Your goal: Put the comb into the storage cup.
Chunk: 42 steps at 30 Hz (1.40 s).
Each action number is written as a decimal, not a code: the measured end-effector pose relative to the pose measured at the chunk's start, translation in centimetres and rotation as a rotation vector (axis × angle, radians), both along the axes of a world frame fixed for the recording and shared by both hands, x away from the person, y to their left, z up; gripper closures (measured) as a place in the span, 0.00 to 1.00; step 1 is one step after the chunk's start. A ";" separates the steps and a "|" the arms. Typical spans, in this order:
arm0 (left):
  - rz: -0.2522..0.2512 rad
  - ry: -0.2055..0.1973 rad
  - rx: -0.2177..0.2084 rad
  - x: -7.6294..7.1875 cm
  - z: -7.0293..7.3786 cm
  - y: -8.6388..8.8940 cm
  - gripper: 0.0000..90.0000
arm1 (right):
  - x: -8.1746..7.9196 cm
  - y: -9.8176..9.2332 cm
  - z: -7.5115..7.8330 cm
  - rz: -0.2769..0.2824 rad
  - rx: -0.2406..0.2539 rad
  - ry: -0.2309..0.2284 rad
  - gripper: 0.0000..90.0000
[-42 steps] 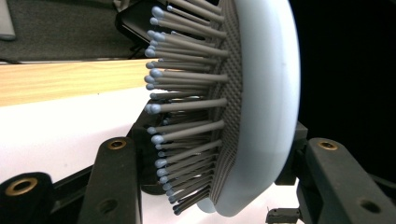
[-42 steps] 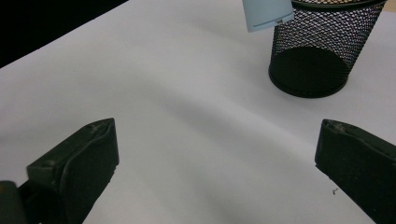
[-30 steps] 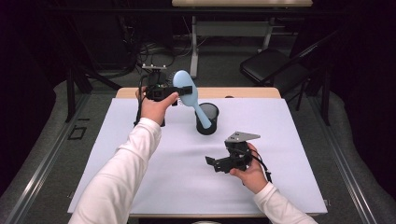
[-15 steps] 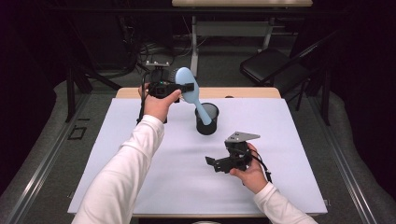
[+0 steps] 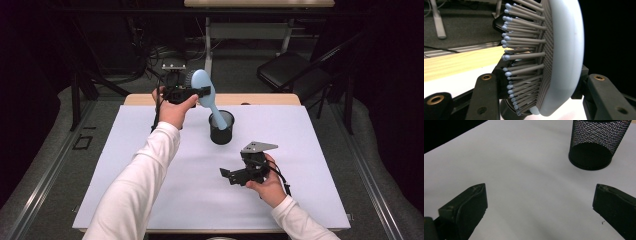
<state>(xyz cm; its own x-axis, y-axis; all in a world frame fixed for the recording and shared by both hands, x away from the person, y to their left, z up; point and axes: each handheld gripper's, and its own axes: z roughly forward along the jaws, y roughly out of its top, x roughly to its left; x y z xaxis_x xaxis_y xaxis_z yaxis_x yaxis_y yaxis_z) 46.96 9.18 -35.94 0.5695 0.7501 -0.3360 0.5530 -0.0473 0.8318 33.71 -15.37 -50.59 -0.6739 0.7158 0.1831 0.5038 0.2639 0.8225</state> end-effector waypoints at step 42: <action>0.025 -0.024 0.127 1.6 -1.6 -2.5 0.55 | 0.0 0.0 -0.3 0.000 -0.005 0.009 0.00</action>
<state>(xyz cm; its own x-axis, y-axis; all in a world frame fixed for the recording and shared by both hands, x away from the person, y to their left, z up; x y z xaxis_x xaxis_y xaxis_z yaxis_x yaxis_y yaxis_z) 48.52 6.71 -37.58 0.5569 0.7999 -0.2238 0.5350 -0.1393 0.8333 33.70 -15.35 -50.86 -0.6723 0.7167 0.1856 0.5113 0.2682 0.8165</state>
